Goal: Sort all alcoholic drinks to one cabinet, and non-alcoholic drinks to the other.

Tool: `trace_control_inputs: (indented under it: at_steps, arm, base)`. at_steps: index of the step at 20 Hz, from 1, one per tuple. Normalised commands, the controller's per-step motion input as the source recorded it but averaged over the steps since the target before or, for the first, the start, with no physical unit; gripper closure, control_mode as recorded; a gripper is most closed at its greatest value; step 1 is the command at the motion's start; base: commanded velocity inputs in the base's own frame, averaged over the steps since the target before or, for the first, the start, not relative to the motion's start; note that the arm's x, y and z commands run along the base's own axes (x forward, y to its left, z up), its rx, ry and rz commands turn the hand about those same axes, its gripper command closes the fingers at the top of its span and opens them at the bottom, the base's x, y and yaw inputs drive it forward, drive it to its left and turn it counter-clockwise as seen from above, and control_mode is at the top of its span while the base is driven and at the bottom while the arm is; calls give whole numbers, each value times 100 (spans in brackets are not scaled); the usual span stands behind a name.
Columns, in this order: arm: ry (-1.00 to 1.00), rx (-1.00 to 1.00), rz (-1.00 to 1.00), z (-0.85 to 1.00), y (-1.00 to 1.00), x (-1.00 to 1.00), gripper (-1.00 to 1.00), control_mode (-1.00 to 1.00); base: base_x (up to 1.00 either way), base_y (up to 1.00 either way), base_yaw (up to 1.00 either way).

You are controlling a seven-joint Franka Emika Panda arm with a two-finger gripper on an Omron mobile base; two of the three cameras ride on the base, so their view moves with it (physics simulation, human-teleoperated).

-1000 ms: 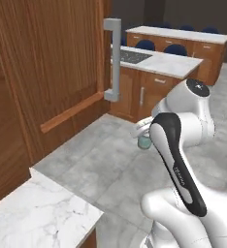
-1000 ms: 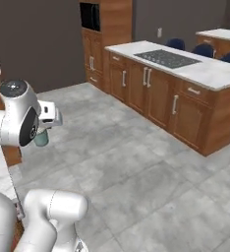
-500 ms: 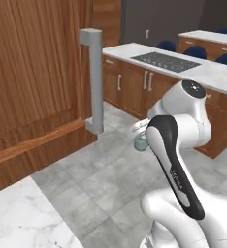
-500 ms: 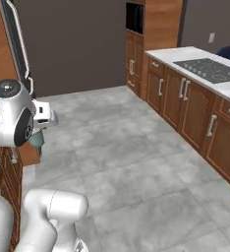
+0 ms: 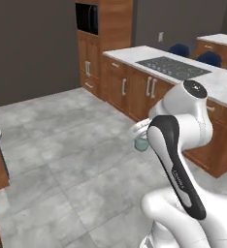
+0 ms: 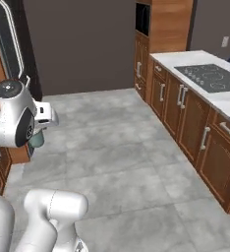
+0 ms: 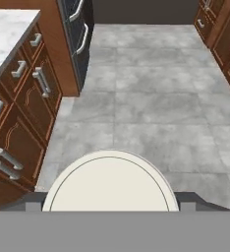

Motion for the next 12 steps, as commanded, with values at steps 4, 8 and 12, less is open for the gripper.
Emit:
trace_control_inputs:
  at_steps: [4, 8, 12]
  arm:
    - [0, 0, 0, 0, 0, 0, 100, 100]
    - [0, 0, 0, 0, 0, 0, 100, 100]
    - [0, 0, 0, 0, 0, 0, 100, 100]
  base:
    - [6, -45, 63]
    - [0, -15, 77]
    - [7, -16, 78]
